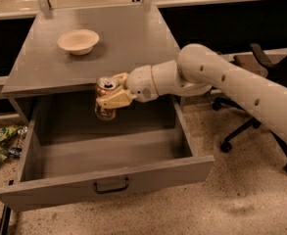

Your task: Pick orange can from top drawer and place on counter

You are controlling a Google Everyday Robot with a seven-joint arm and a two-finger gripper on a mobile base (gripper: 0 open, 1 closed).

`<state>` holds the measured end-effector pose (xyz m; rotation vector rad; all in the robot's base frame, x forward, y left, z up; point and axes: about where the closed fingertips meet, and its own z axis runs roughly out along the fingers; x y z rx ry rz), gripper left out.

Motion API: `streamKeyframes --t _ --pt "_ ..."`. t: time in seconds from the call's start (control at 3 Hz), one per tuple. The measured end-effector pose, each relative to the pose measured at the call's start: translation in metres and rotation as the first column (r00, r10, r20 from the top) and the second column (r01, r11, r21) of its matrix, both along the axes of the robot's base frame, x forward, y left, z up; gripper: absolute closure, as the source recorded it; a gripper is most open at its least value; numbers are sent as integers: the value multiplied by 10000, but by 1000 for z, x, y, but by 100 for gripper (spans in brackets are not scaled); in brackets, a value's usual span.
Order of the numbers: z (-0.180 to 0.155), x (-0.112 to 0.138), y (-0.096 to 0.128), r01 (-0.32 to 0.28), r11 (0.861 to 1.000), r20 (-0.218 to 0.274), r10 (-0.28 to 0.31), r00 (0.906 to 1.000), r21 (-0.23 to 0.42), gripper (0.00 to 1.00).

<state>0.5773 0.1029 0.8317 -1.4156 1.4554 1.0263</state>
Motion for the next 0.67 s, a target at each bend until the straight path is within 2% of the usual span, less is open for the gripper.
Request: streamKeyframes --t 0.33,0.67 --pt "11 1 0 -77 10000 99 77 9999 38 100" --pt "23 -2 3 -205 9994 298 214 9993 -294 100"
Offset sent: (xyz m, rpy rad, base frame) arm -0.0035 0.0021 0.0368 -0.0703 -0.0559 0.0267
